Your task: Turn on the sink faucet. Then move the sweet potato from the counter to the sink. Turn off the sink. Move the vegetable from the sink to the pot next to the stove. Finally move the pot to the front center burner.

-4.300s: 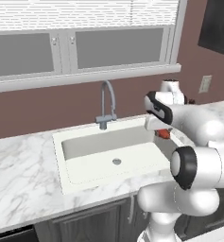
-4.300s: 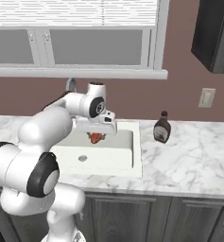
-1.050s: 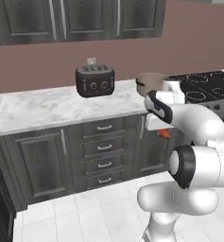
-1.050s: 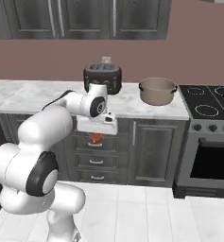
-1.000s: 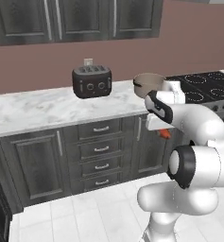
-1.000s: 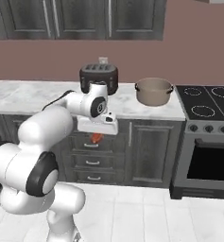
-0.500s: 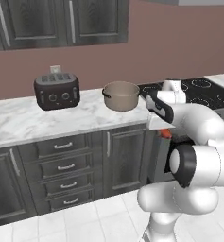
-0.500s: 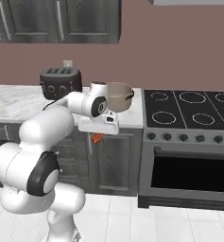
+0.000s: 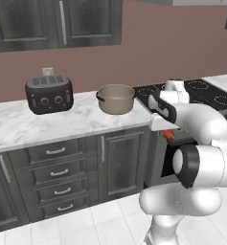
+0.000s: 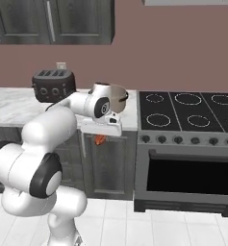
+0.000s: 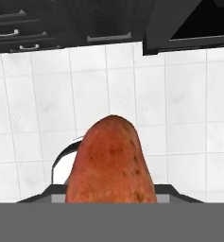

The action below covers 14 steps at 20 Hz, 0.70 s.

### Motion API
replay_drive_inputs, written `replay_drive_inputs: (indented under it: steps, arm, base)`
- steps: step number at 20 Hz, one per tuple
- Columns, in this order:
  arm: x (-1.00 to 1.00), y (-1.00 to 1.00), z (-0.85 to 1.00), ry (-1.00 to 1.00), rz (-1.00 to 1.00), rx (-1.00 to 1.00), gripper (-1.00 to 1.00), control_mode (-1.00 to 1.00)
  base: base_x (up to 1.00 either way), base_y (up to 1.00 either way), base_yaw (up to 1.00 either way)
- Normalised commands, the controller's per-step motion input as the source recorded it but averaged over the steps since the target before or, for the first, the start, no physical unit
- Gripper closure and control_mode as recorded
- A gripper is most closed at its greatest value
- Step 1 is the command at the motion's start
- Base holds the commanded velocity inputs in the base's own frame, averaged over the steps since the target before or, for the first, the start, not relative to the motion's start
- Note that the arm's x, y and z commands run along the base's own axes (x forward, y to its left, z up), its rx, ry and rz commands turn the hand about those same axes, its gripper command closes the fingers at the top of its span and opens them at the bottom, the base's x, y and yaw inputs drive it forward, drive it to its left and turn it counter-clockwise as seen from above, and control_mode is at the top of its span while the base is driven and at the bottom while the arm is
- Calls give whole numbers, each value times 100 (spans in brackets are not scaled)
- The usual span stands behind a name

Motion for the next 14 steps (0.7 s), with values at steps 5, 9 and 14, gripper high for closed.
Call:
replay_drive_inputs:
  steps: [5, 9, 14]
  arm:
    - [0, 0, 0, 0, 0, 0, 100, 100]
    - [0, 0, 0, 0, 0, 0, 100, 100]
    - [0, 0, 0, 0, 0, 0, 100, 100]
  base:
    - [77, -27, 13]
    - [77, 0, 10]
    - [84, 0, 11]
